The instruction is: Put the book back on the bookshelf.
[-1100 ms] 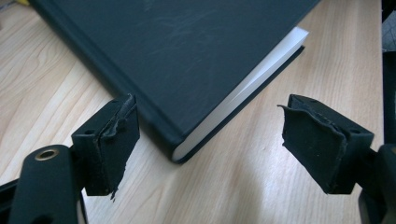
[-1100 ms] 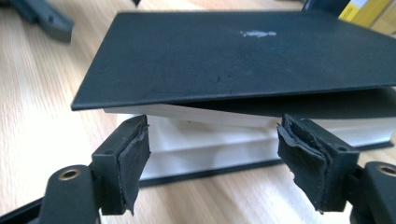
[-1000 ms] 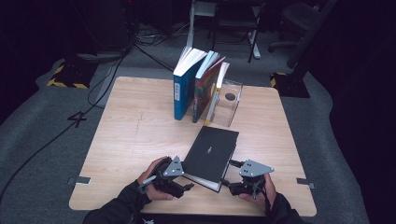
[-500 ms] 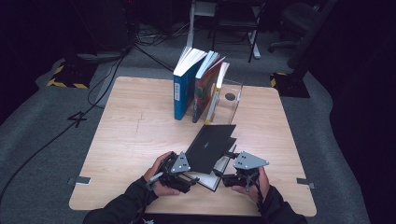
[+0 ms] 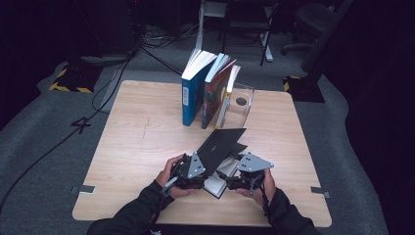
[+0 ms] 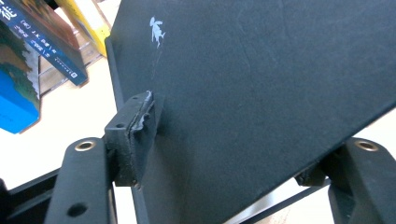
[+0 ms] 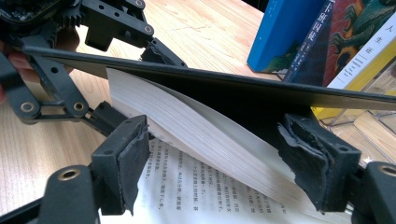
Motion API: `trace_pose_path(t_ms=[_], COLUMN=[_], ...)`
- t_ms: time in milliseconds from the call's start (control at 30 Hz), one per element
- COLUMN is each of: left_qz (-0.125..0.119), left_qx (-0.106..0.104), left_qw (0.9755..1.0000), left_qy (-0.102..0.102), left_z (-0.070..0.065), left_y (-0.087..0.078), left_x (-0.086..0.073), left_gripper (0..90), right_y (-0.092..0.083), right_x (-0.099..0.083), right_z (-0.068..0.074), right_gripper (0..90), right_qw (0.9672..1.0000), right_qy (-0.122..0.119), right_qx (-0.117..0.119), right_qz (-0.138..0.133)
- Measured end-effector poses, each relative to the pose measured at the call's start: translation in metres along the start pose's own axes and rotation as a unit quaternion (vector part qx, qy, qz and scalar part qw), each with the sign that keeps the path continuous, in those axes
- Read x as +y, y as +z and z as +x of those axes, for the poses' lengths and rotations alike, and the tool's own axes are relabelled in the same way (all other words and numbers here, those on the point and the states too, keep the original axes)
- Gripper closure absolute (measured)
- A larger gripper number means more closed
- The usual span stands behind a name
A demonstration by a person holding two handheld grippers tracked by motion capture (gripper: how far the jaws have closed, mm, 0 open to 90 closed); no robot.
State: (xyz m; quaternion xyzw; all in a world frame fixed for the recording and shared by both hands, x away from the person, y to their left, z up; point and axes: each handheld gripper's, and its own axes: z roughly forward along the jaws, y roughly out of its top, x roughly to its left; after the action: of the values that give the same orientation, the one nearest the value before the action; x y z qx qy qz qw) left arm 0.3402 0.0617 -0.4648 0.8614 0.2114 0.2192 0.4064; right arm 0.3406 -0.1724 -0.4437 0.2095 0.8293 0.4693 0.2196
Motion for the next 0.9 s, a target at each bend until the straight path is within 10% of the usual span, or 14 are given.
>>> trace_pose_path(t_ms=[700, 900], left_qz=[-0.055, -0.067], left_qx=[-0.044, -0.102], left_qw=[0.9964, 0.9914], left_qy=[-0.046, -0.047], left_z=[0.022, 0.024], left_y=[-0.019, -0.026], left_x=[-0.003, -0.006], left_gripper=[56.8, 56.9], right_y=[-0.039, -0.042], right_x=[-0.043, -0.055], right_z=[-0.046, -0.056], right_gripper=[30.7, 30.8], right_qw=[0.9977, 0.9962], right_qy=[0.037, 0.051], right_qx=[-0.03, -0.035], right_qz=[0.049, 0.061])
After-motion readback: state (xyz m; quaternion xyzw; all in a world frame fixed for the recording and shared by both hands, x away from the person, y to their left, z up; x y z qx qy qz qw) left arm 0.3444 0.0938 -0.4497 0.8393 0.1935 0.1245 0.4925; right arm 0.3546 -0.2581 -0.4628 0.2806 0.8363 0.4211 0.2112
